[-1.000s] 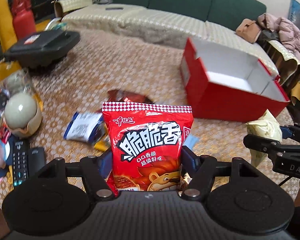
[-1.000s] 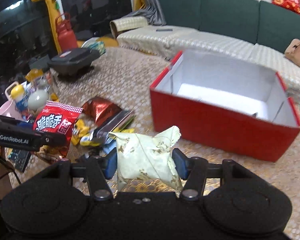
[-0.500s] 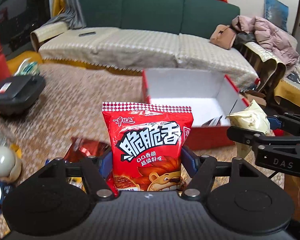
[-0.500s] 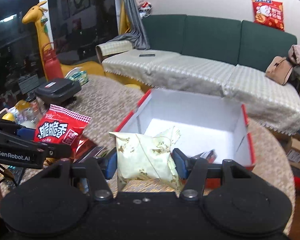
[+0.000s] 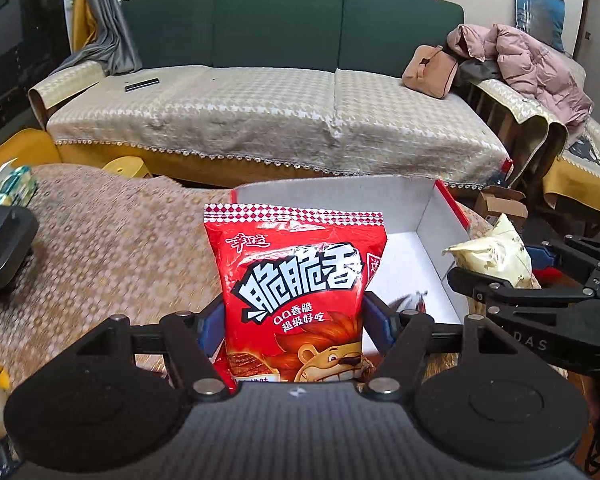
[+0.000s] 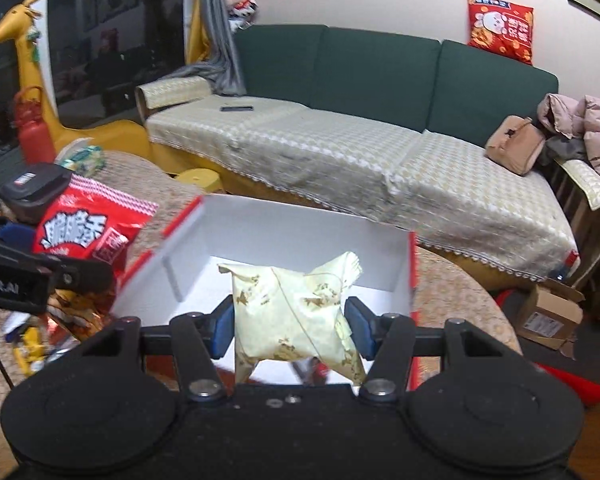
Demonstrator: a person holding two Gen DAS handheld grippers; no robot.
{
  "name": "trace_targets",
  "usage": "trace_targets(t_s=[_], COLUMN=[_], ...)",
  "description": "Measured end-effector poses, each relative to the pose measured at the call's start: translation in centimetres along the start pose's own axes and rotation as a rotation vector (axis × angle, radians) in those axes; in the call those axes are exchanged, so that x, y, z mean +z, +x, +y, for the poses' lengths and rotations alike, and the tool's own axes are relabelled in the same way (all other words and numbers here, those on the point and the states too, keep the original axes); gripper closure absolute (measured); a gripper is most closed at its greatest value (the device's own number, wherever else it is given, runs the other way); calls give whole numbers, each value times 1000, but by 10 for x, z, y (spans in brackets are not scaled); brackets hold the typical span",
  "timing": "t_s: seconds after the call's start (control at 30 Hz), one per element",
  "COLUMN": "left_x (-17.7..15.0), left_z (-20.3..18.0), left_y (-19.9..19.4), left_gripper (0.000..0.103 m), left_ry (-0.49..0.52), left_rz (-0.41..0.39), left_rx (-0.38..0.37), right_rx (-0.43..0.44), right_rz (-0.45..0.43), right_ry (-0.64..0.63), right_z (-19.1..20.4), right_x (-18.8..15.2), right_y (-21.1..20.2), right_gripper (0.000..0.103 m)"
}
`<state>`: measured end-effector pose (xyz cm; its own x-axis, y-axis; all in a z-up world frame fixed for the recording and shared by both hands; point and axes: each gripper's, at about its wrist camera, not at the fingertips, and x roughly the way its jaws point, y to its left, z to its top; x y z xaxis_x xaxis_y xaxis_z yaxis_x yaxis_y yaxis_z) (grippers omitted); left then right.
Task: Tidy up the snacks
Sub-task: 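Carry the chip bag and cream pouch into the red box and release both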
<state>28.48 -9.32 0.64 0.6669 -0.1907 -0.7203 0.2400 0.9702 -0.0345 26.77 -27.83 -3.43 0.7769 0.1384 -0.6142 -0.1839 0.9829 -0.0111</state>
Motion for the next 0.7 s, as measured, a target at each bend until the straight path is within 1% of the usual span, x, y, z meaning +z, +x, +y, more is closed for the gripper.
trace_targets(t_s=[0.1, 0.3, 0.53, 0.7], left_x=[9, 18, 16, 10], left_z=[-6, -15, -24, -25], left_y=[19, 57, 94, 112], left_gripper=[34, 34, 34, 34], left_ry=[14, 41, 111, 127], left_rz=[14, 51, 101, 138], left_rx=[2, 15, 30, 32], right_rx=[-9, -17, -5, 9], right_rz=[24, 71, 131, 167], right_ry=[9, -9, -34, -70], right_z=[-10, -15, -10, -3], right_x=[3, 6, -2, -6], right_y=[17, 49, 77, 86], right_gripper=[46, 46, 46, 46])
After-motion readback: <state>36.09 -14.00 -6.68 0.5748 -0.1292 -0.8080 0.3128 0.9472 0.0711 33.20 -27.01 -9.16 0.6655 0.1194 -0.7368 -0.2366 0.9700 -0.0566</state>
